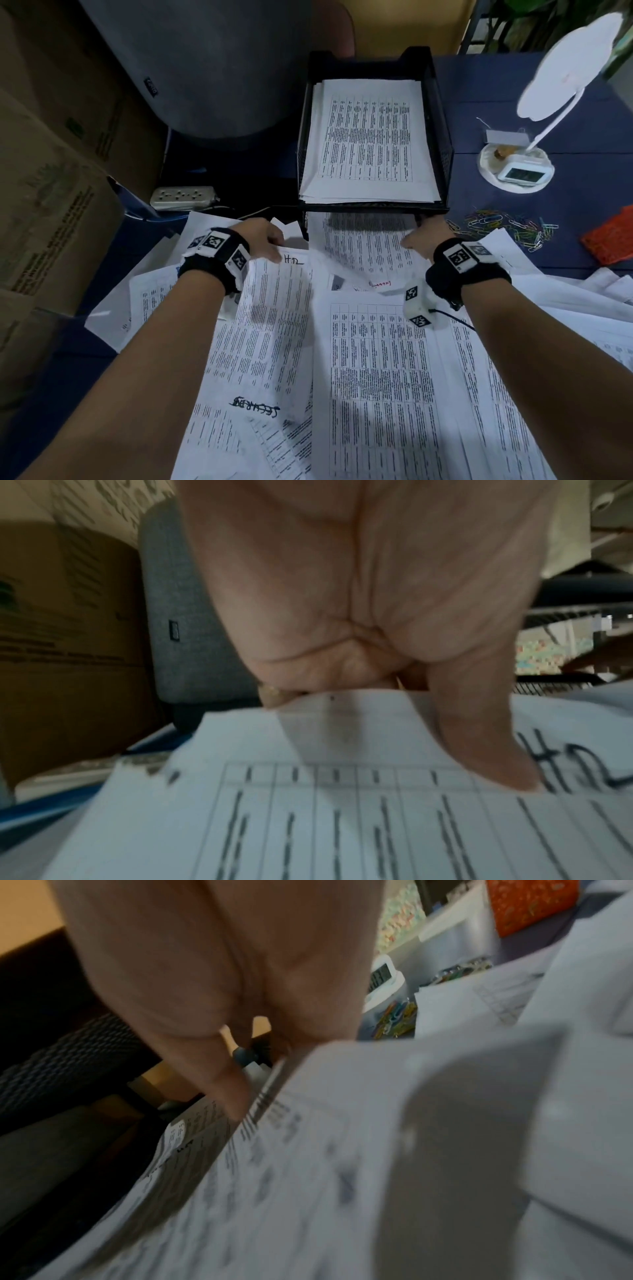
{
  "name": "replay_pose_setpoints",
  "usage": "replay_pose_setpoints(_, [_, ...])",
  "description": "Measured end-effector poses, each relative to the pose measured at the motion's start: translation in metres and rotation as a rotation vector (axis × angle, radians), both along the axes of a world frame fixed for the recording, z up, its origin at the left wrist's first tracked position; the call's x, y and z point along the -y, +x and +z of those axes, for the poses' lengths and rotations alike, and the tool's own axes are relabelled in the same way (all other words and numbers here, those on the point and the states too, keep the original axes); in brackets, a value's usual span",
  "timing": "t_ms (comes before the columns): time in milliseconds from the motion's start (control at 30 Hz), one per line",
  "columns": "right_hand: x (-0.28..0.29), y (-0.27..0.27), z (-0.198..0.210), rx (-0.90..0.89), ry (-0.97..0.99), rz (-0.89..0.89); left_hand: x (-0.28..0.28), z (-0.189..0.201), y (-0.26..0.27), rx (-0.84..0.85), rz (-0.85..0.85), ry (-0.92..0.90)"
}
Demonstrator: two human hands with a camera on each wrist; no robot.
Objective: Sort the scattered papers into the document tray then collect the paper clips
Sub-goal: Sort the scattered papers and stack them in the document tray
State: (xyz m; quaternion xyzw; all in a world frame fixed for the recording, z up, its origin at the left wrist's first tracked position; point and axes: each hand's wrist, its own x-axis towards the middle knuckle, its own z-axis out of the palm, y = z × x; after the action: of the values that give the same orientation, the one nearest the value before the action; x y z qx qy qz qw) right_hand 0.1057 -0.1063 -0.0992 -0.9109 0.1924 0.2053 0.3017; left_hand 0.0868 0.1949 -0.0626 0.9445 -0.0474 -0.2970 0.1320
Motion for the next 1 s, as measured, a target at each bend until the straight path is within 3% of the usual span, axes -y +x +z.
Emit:
replay_pose_setpoints(167, [0.002, -0.006, 0.0, 0.2, -0.141, 0.015, -0.006, 0.029, 0.001, 0.012, 0.038, -0.042])
replay_pose_setpoints(333, [-0.001, -0.01, -0.001, 0.037, -0.1, 0.191, 0.001, 0.042, 0.001, 0.029, 0.109, -0.21])
replay_pose_setpoints(433, [-0.008, -0.015, 0.0, 0.103, -0.161, 0.215, 0.006, 0.04, 0.002, 0.149, 0.154, -0.242])
replay_pose_setpoints(467, [-0.011, -0.017, 0.002, 0.135, -0.107, 0.202, 0.007, 0.039, 0.003, 0.199, 0.162, -0.213])
replay_pose_setpoints(533, [-0.019, -0.028, 0.006, 0.136, 0.206, 0.208, 0.01, 0.039, 0.005, 0.248, 0.156, -0.163])
replay_pose_setpoints(633, [-0.036, -0.047, 0.017, -0.068, 0.523, 0.298, 0.019, 0.043, 0.004, 0.232, 0.133, -0.209])
replay_pose_setpoints(700, [-0.044, -0.05, 0.005, -0.115, 0.519, 0.353, 0.026, 0.044, 0.002, 0.211, 0.129, -0.277])
replay_pose_setpoints(767, [-0.048, -0.048, -0.006, -0.068, 0.468, 0.29, 0.031, 0.04, 0.001, 0.24, 0.157, -0.321])
replay_pose_setpoints(933, [-0.037, -0.05, -0.009, -0.05, 0.559, 0.07, 0.019, 0.017, -0.011, 0.647, 0.33, -0.2])
replay_pose_setpoints(1000, [-0.03, -0.05, -0.012, -0.088, 0.504, 0.063, 0.011, 0.002, -0.021, 0.628, 0.496, -0.295])
